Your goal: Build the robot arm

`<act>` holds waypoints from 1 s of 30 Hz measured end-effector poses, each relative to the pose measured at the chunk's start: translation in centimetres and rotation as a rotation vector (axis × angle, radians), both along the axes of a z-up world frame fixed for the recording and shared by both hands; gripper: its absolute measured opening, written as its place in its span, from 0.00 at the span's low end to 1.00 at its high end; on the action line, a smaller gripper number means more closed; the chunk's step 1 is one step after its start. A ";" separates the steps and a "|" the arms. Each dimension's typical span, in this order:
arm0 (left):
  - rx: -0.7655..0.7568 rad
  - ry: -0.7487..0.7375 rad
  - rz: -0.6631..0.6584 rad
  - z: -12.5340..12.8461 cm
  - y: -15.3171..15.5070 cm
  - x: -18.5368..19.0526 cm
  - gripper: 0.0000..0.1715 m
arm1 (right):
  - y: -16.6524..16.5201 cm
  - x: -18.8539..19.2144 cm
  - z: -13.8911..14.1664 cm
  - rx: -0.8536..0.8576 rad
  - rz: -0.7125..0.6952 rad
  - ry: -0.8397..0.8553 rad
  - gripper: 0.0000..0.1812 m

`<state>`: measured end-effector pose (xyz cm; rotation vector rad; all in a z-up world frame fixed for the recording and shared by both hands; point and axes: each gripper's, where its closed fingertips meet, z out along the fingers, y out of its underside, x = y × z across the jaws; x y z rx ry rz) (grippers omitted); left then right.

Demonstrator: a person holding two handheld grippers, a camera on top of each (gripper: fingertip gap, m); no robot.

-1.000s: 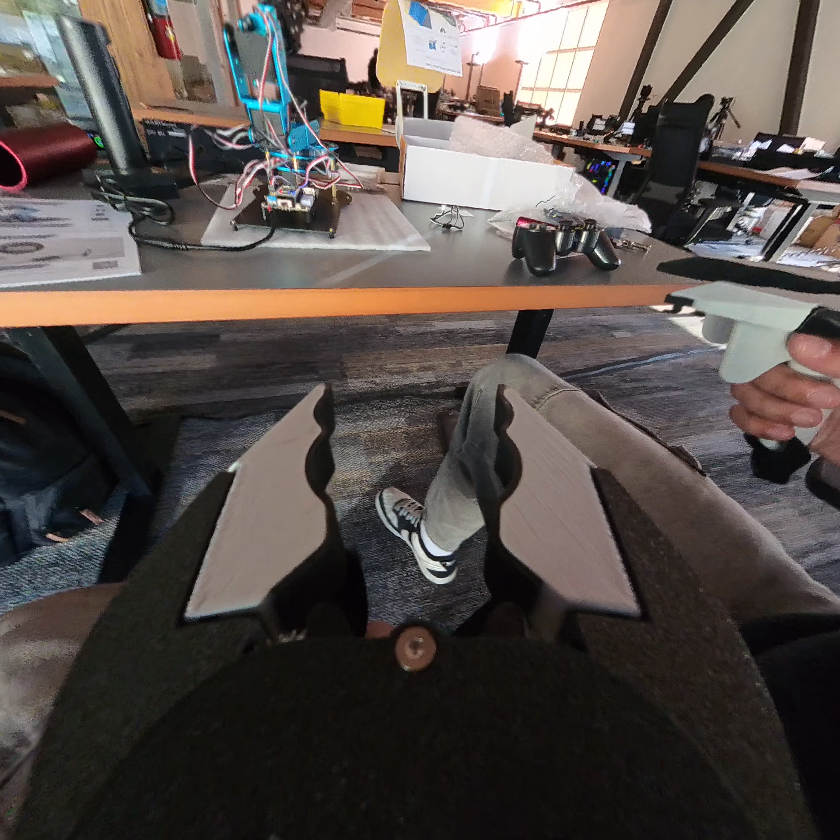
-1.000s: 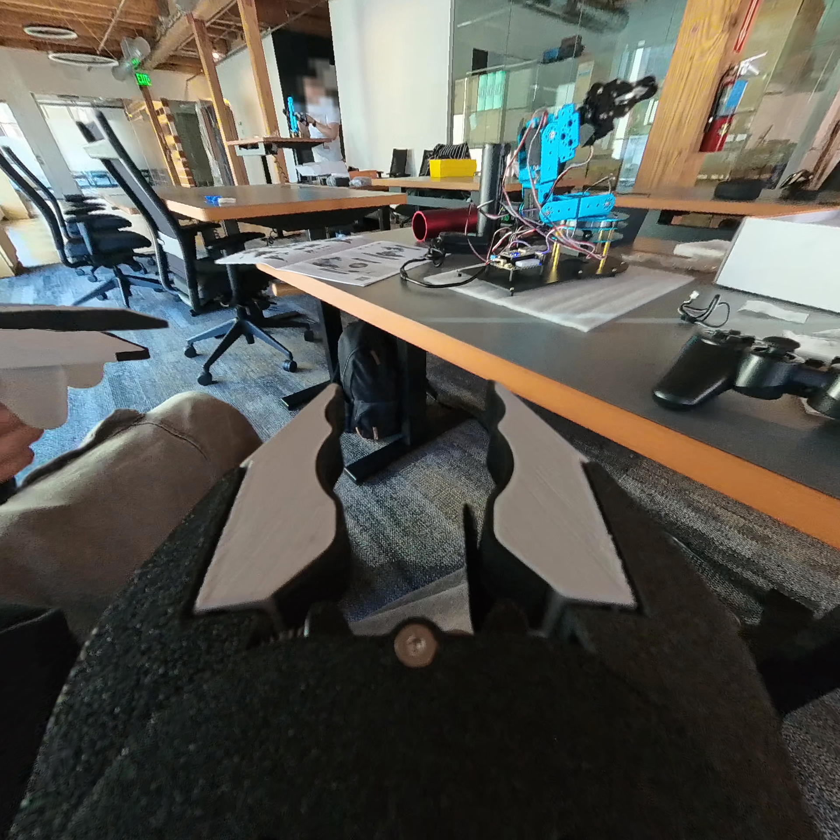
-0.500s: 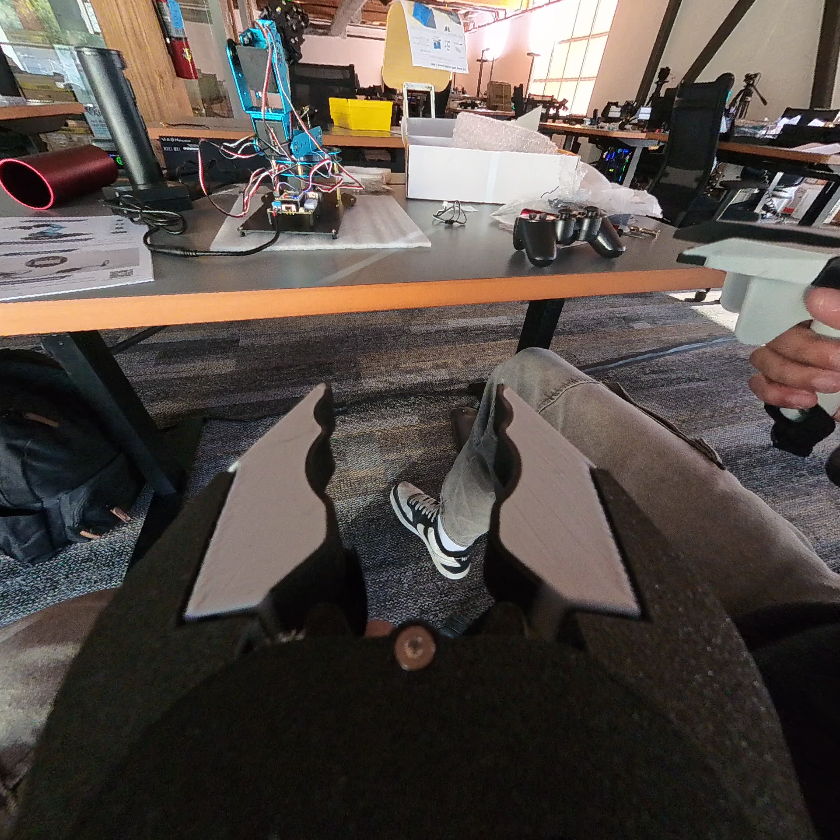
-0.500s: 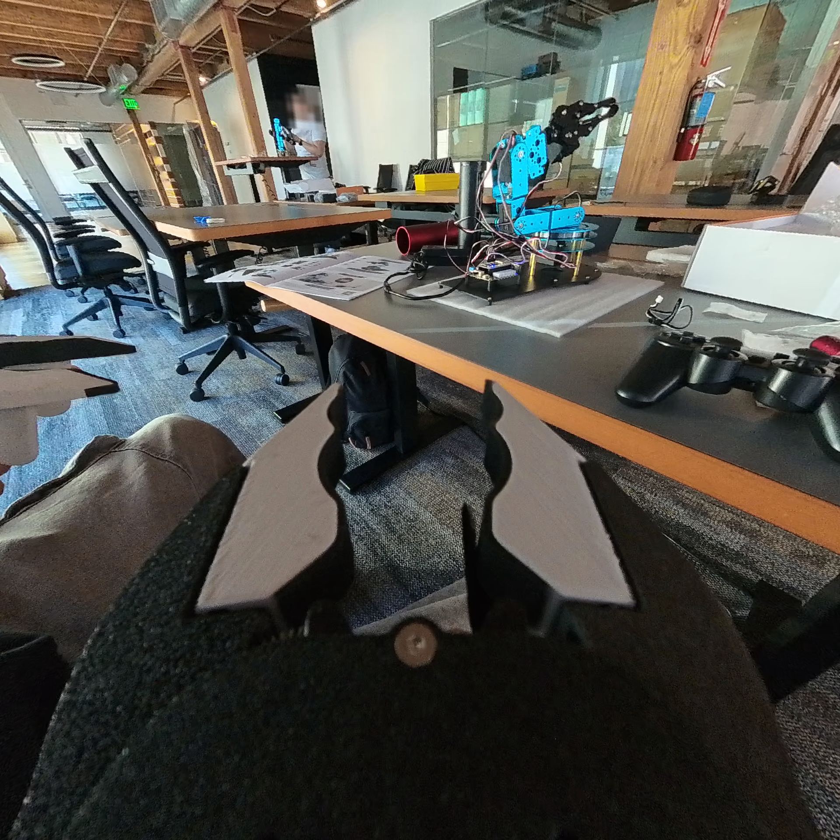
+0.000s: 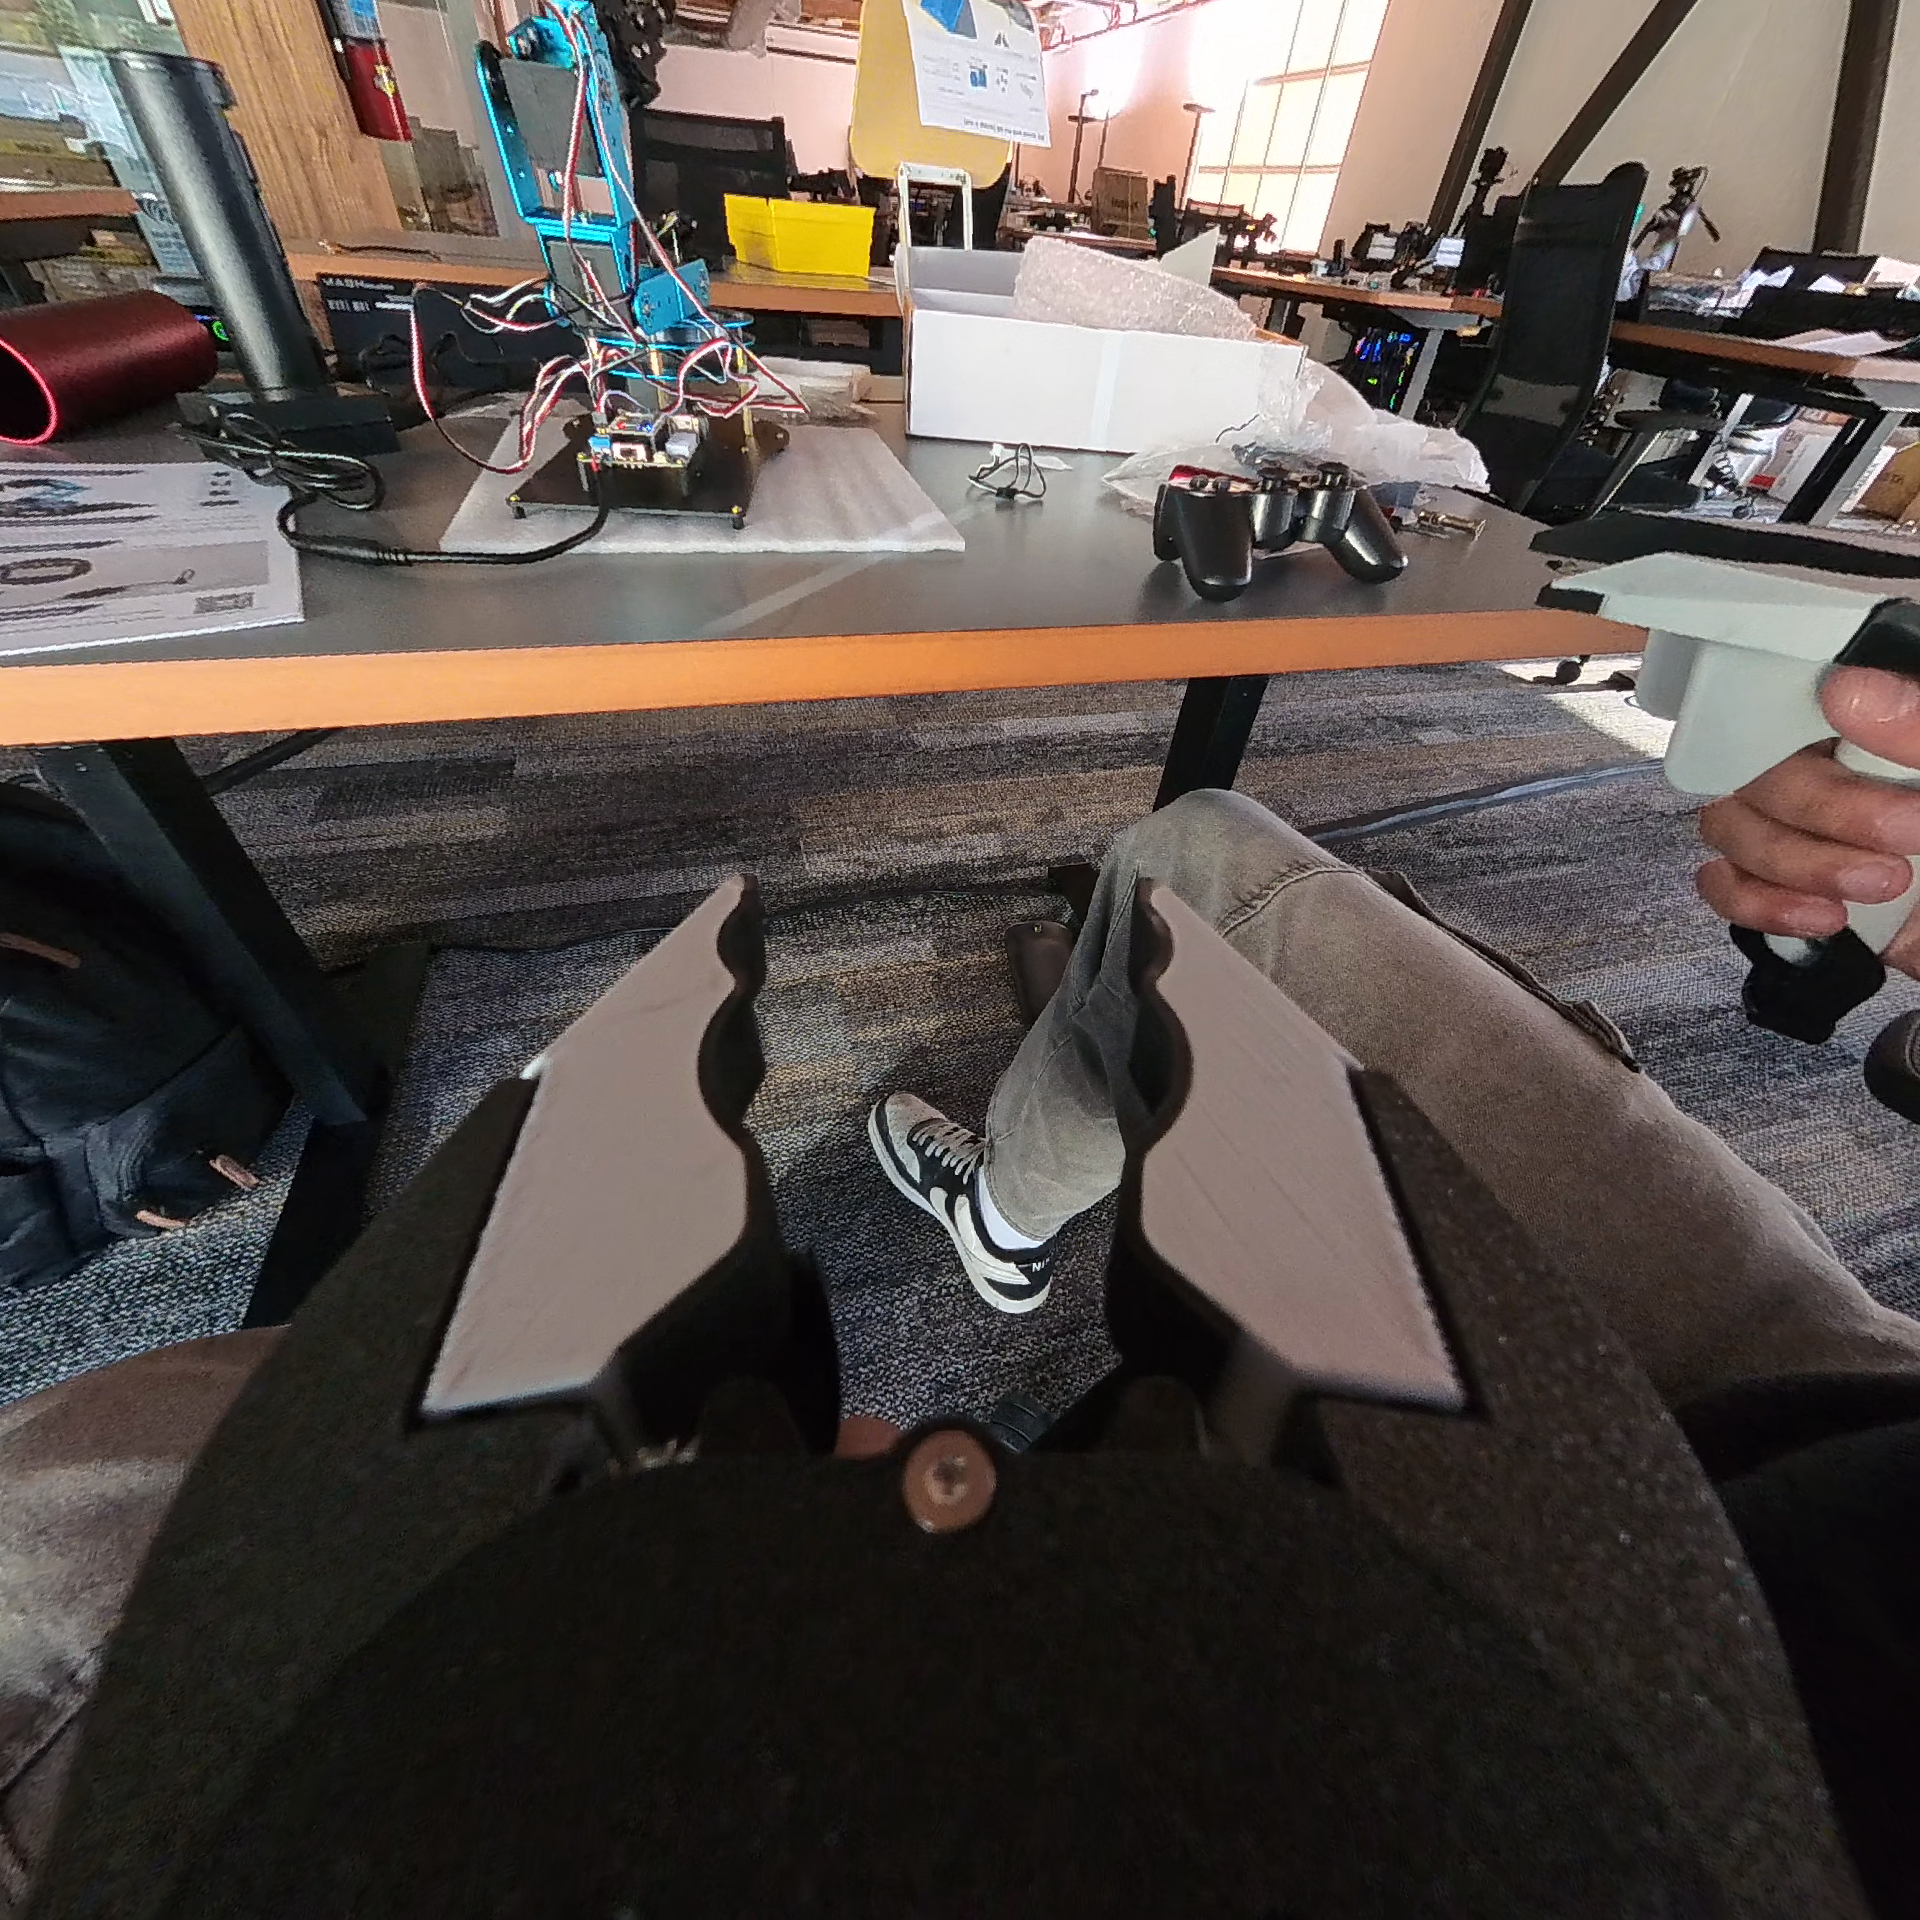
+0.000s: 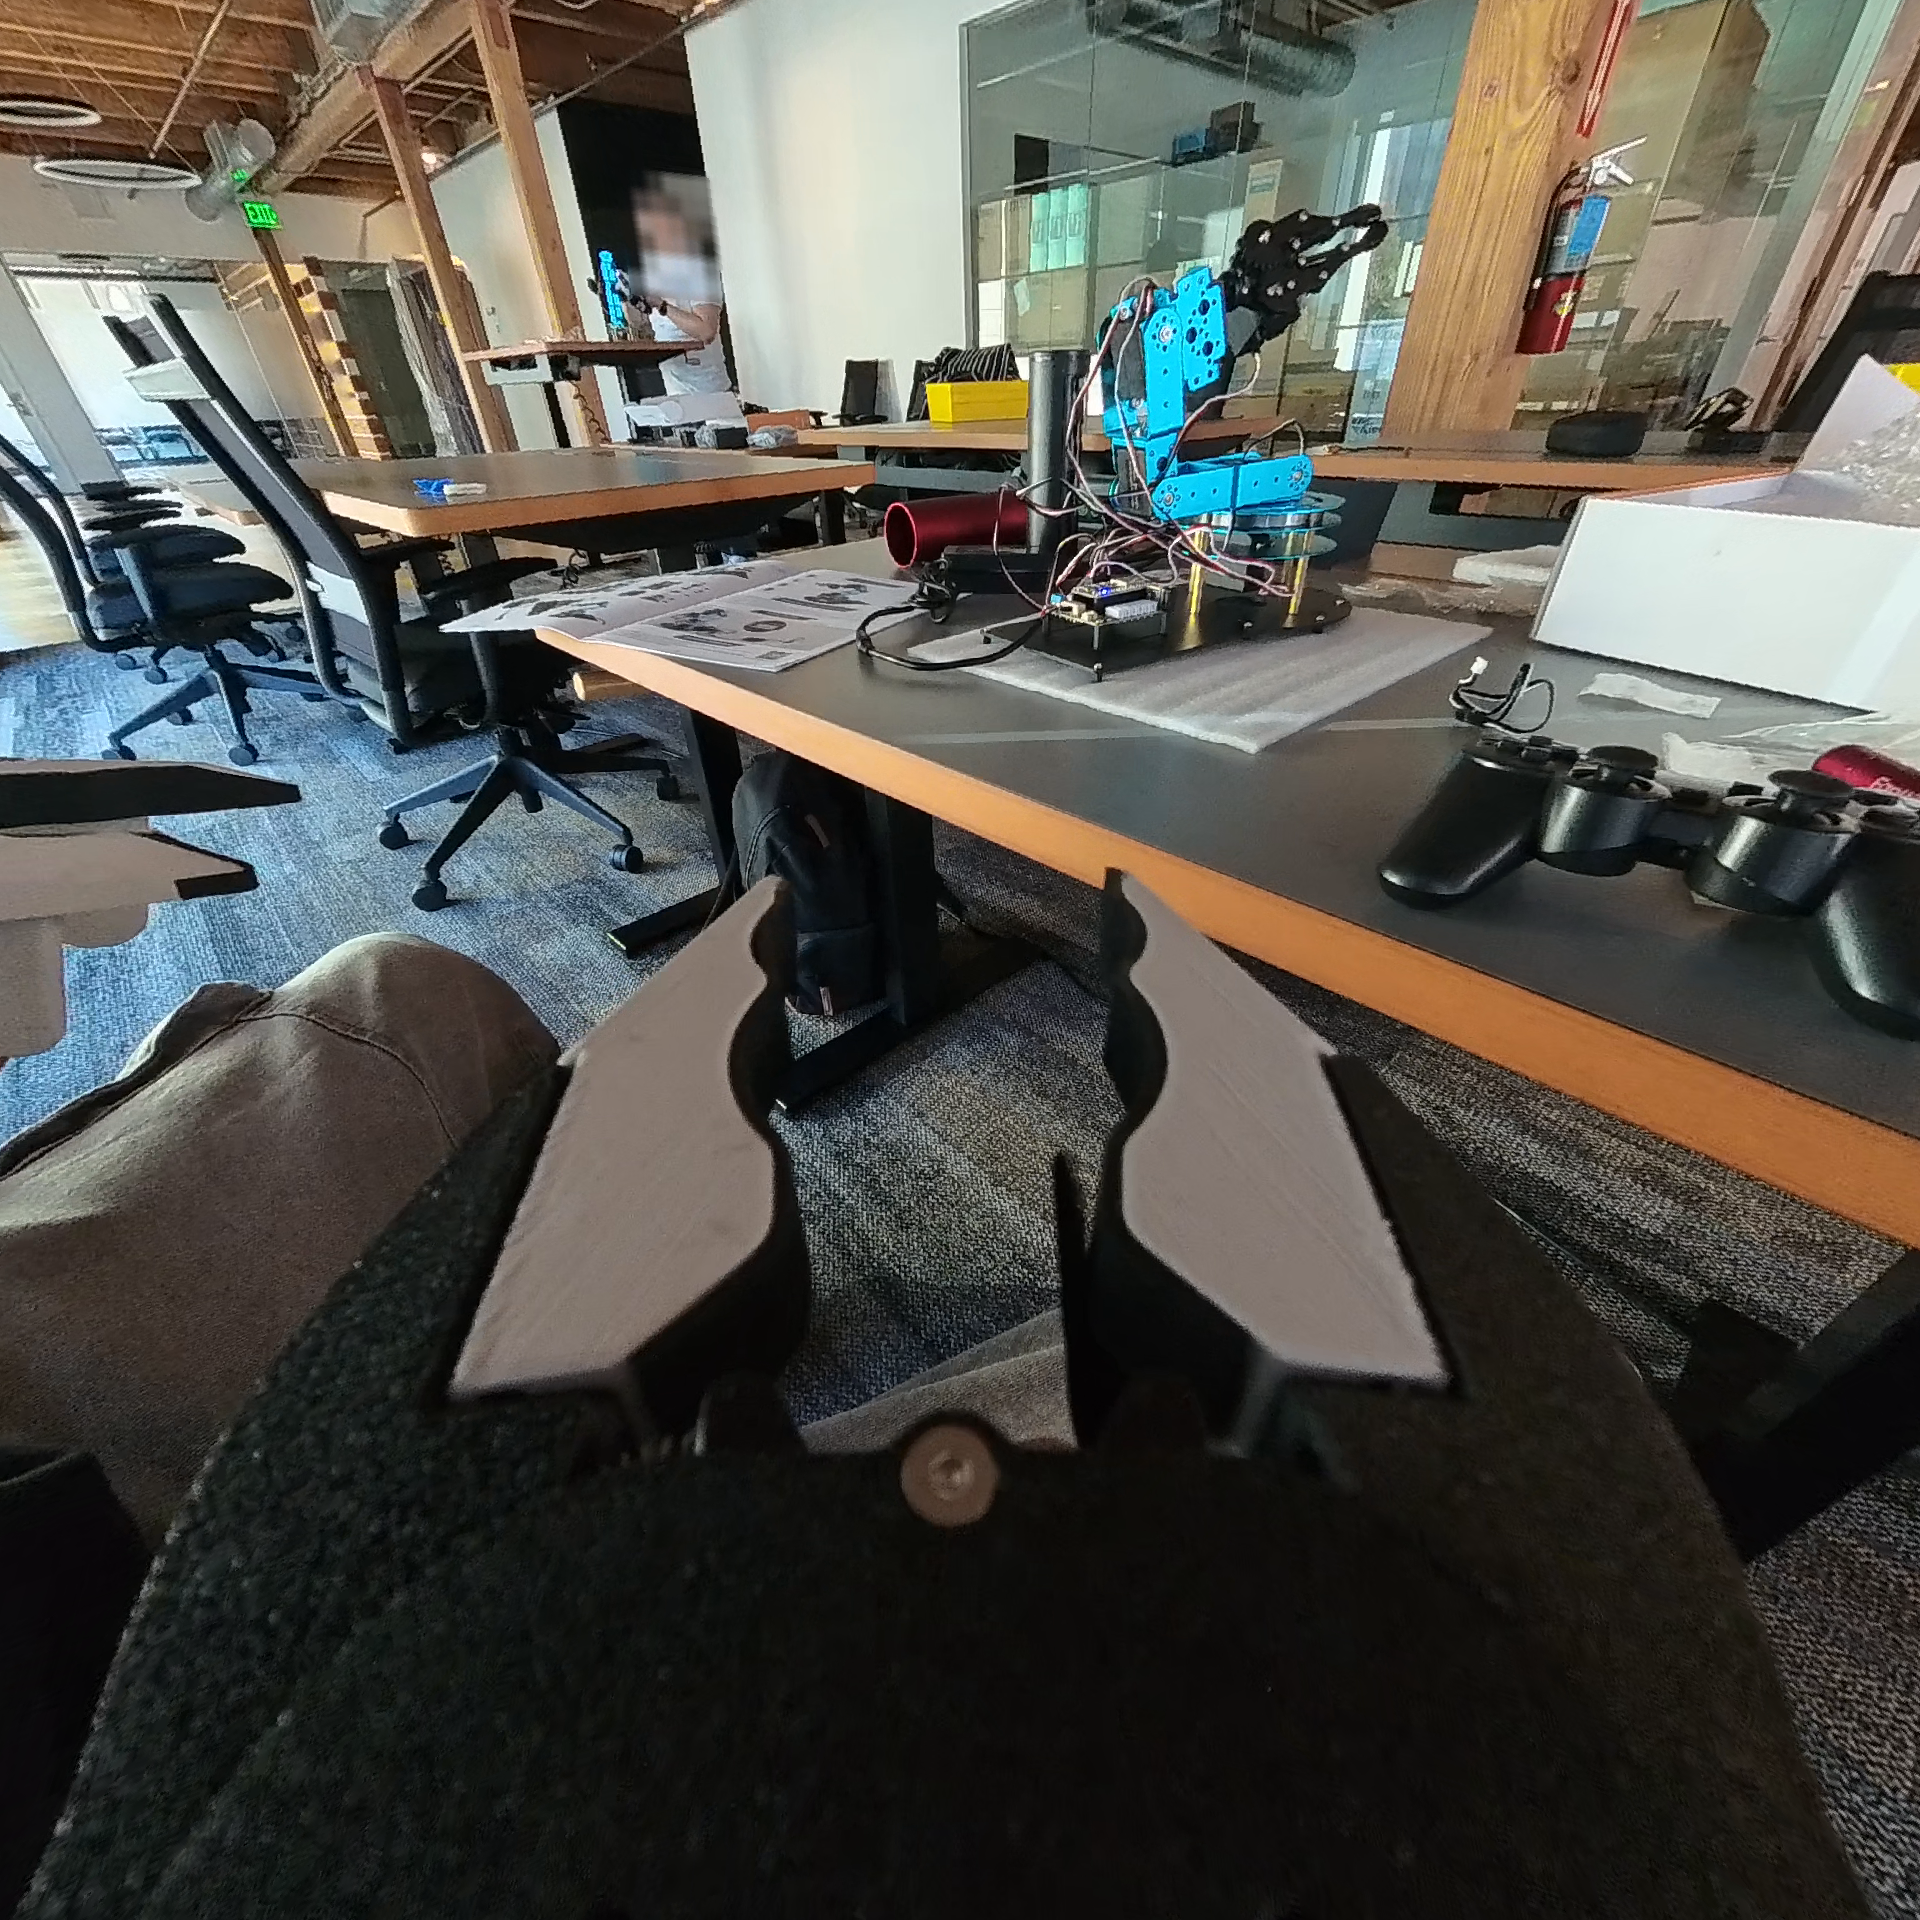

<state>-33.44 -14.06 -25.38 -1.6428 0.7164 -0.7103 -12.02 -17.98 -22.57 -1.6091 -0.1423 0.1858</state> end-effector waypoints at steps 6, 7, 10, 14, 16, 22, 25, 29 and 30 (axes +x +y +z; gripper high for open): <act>-0.012 0.003 -0.001 -0.2 0.0 0.0 0.41 | 0.0 0.1 0.0 -0.002 -0.001 -0.006 0.31; -0.013 0.002 -0.001 -0.2 0.0 0.0 0.41 | 0.0 0.0 -0.1 -0.003 -0.001 -0.007 0.31; -0.014 -0.001 -0.001 -0.2 0.0 0.0 0.41 | 0.0 0.0 -0.1 -0.003 0.000 -0.008 0.31; -0.013 -0.002 0.001 -0.1 0.1 -0.1 0.41 | 0.0 0.0 -0.1 -0.005 0.000 -0.008 0.31; -0.014 -0.002 0.001 -0.1 0.1 -0.1 0.41 | -0.1 0.1 -0.1 -0.005 0.000 -0.008 0.31; -0.015 -0.002 0.002 -0.1 0.1 -0.1 0.41 | -0.1 0.1 -0.1 -0.006 0.002 -0.010 0.30; -0.016 -0.001 0.001 -0.1 0.1 -0.1 0.41 | -0.1 0.1 -0.1 -0.006 0.000 -0.012 0.30; -0.017 -0.001 0.000 -0.1 0.1 -0.1 0.41 | -0.2 0.1 -0.1 -0.006 -0.001 -0.014 0.30; -0.017 -0.002 0.001 -0.1 0.1 -0.1 0.41 | -0.2 0.1 -0.1 -0.006 -0.001 -0.015 0.30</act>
